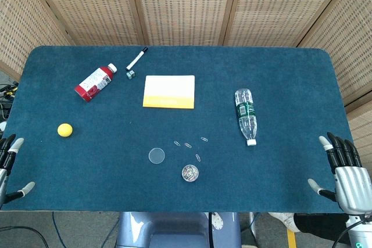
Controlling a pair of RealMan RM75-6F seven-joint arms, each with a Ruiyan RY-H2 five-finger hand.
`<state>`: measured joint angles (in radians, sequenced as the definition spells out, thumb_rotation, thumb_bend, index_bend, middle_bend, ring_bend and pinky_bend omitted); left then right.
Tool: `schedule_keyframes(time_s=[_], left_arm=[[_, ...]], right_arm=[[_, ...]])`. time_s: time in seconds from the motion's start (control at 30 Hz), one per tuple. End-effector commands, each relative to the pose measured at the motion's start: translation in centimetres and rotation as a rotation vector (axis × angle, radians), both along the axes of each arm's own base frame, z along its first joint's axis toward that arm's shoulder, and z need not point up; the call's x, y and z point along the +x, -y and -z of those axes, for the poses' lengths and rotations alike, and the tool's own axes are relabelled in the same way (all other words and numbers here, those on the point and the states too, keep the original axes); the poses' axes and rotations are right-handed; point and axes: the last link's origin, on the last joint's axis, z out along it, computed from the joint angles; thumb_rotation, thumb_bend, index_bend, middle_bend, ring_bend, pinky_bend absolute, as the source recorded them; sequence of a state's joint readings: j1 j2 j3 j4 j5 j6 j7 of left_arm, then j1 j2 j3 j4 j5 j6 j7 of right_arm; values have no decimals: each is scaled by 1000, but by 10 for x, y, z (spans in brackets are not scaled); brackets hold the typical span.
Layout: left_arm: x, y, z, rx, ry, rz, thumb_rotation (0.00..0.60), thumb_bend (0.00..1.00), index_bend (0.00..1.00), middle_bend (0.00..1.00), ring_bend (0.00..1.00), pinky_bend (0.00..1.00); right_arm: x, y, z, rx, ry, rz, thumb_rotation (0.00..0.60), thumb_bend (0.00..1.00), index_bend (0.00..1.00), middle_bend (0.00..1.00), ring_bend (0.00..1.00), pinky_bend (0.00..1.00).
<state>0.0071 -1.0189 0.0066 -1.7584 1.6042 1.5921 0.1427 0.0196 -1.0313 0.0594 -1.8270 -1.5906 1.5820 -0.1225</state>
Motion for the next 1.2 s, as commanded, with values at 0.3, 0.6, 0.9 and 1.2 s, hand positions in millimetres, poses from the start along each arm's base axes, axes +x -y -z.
schedule_keyframes(time_s=[0.3,0.6,0.9,1.2], left_arm=[[0,-1,2,-1,-6,-1,600,0,0,0,0,0],[-3,-9,3,12,-16,-28,600,0,0,0,0,0],[-10,-21,8,-4,-23,-71,600,0,0,0,0,0],[-17,-31,10,-23,-18,-109,600,0,0,0,0,0]], right_arm=[[-1,6,11,43,-34,7,600,0,0,0,0,0],[30,56,27,125,-168,-66,600,0,185,0,0,0],[101,135,66,281,-249,-196,600,26,325,0,0,0],[150,190,126,442,-83,-145,600,184,382,0,0,0]])
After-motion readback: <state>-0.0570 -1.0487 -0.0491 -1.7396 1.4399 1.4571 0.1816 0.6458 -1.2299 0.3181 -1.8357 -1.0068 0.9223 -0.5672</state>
